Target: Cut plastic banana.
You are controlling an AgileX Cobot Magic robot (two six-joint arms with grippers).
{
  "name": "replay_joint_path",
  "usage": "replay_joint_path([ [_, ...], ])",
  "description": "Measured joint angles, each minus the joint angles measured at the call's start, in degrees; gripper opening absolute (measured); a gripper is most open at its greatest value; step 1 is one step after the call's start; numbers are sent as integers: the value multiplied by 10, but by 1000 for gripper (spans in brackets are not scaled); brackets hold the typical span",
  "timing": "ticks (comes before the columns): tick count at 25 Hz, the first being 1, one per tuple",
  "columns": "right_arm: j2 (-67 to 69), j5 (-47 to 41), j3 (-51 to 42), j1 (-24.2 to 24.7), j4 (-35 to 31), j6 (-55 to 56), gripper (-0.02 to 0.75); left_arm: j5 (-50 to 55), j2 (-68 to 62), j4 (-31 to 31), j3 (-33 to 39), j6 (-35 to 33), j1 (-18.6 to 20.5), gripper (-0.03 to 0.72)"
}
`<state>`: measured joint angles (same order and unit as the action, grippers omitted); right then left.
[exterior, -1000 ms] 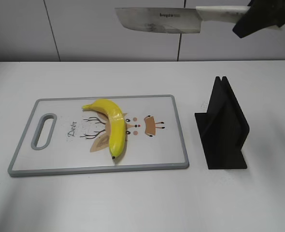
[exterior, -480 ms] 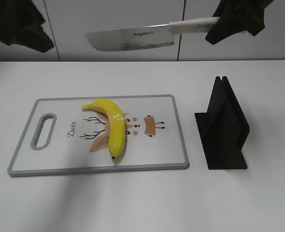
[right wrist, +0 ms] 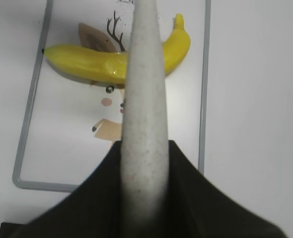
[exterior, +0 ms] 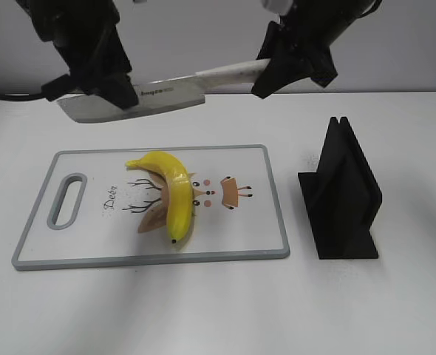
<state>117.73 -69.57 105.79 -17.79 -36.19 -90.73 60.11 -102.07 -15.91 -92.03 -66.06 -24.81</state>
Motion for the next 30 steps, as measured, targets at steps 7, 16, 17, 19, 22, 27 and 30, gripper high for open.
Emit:
replay_joint_path([
  [7,15,1,6,-2,-2,-2,170,20,-41,2,0,-1,0,547],
  [16,18,0,7,-2,11,-2,170,13,-73,14,-1,-2,3,3],
  [17,20,0,7,-2,11,1,170,13,-75,15,-1,-2,4,-14],
  [19,26,-1,7,-2,9,24,170,13,-78,16,-1,-4,4,-22],
  [22,42,-11,7,-2,20,71,172,12,-94,14,-1,-6,6,-22],
  [27,95,-13,9,-5,82,139,182,-45,-159,2,19,27,5,-15],
  [30,145,-5,3,-9,111,188,205,-123,-202,-3,62,48,-2,-6],
])
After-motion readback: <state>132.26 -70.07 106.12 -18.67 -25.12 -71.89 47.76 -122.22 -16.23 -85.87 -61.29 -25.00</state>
